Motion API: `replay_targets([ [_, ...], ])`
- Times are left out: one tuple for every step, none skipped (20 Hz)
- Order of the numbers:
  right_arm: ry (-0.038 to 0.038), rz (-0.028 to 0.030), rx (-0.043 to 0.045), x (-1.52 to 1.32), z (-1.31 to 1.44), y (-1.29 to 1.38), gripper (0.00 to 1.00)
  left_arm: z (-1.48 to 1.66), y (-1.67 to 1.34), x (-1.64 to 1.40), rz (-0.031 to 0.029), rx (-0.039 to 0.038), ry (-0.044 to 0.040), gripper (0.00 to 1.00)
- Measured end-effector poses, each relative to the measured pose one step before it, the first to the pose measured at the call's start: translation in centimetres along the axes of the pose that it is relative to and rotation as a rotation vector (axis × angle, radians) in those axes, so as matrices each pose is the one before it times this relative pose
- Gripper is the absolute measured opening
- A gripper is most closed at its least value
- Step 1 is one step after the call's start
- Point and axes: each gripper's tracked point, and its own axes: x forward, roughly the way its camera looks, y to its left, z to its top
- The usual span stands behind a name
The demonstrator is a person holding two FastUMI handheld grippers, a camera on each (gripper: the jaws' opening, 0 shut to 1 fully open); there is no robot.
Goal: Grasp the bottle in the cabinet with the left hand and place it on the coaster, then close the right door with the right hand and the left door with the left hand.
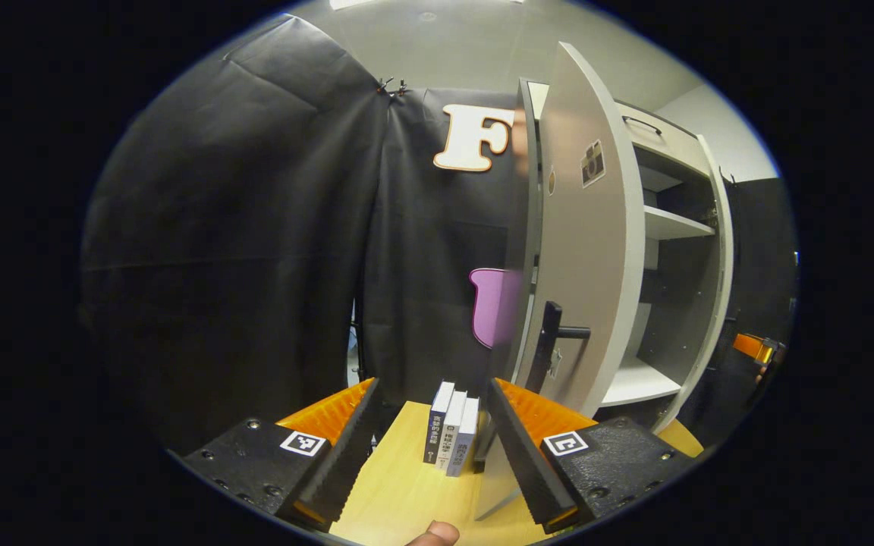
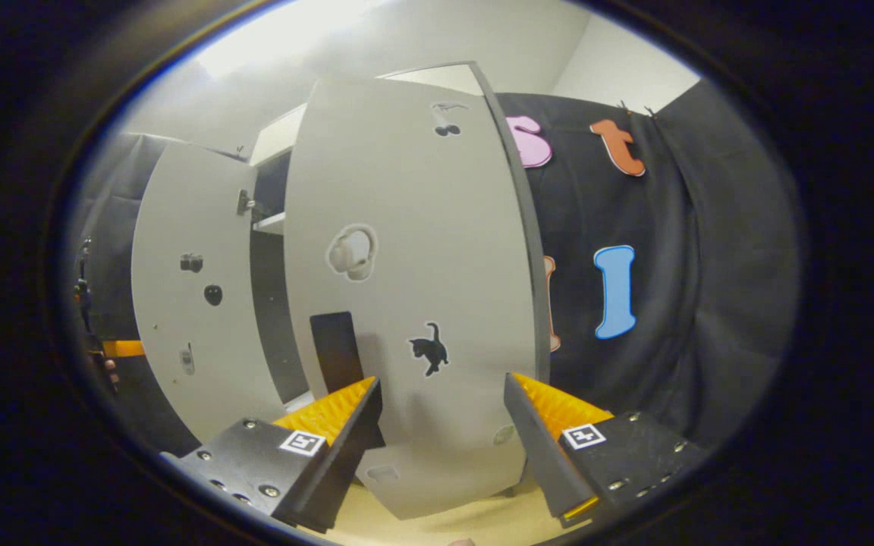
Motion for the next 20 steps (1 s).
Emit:
replay_targets([
  [0.00534,0.00703,-0.00636,-0.219,-0.350,0.563,0.98,-0.051,0.214,0.024,0.00126,-0.00048,0.00432,0.89],
  [0.00379,0.00492,-0.00321,-0.176,-0.204,0.322,0.98,-0.064,0.195,0.177,-0.00051,-0.00137,0.00601,0.89],
  [0.00199,0.00250,-0.00562,-0.304,-0.228,0.166,0.98,-0.011,0.074,0.285,-0.00375,0.00082,0.00003,0.89],
  [0.00061,0.00159,-0.01139,-0.411,-0.089,0.267,0.98,0.136,0.101,0.296,-0.00112,0.00178,-0.00410,0.89],
  [0.00465,-0.00335,-0.01370,-0.325,-0.255,0.124,0.98,0.109,0.087,0.269,0.00343,0.00165,-0.00159,0.89],
  [0.00759,-0.00136,-0.00169,-0.464,-0.877,0.997,0.98,0.196,-0.023,0.279,-0.00111,0.00297,-0.00284,0.89],
  [0.00498,0.01111,0.00176,-0.797,-0.229,0.607,0.98,0.204,-0.243,0.269,-0.00737,-0.00181,-0.00520,0.86],
  [0.00656,0.00718,0.00457,-0.665,-0.147,0.409,1.00,0.220,-0.368,0.367,-0.01084,-0.00452,-0.00303,0.90],
  [0.00470,0.00374,0.00136,-0.834,-0.223,0.218,0.98,-0.182,-0.373,0.315,-0.01204,-0.00266,0.00545,0.92],
  [0.00169,0.00321,-0.00574,-0.611,-0.022,0.194,0.98,-0.097,-0.411,0.378,-0.00969,0.00134,0.00687,0.92],
  [0.00075,-0.00332,-0.00761,-0.656,-0.068,0.008,0.98,-0.104,-0.350,0.270,-0.00699,0.00297,0.00798,0.92],
  [0.00131,0.00188,-0.00832,-0.497,-0.061,0.013,0.98,-0.079,-0.482,0.325,-0.01050,0.00112,0.00667,0.92],
  [0.00291,0.00071,-0.00497,-0.568,-0.168,0.048,0.98,-0.234,-0.707,0.193,-0.01322,-0.00067,0.01201,0.92],
  [0.00325,-0.00203,0.00319,-0.563,-0.151,-0.035,0.98,-0.017,0.059,-0.357,0.03574,0.01904,0.00541,0.92],
  [0.00232,-0.00057,0.01082,-0.597,-0.060,0.069,0.98,0.128,0.279,0.331,0.02385,0.03575,-0.01149,0.85],
  [-0.00483,0.00212,0.01058,-0.422,0.064,0.183,0.98,0.390,0.104,-0.106,0.01846,0.03416,-0.01902,0.90],
  [-0.00626,-0.00016,0.00209,-0.348,0.163,0.199,0.98,0.041,-0.258,-0.024,0.01492,0.01602,-0.00729,0.89],
  [-0.00437,-0.00233,-0.00071,-0.321,0.071,0.143,0.98,-0.023,-0.353,-0.071,0.00432,-0.00430,-0.00118,0.85],
  [-0.00380,0.00484,-0.00019,-0.415,-0.089,0.321,0.98,-0.227,-0.445,-0.144,-0.00401,-0.02099,0.00941,0.89],
  [-0.00206,0.00706,0.00058,-0.239,-0.089,0.431,0.98,-0.224,-0.483,-0.117,-0.00727,-0.02743,0.01374,0.84],
])
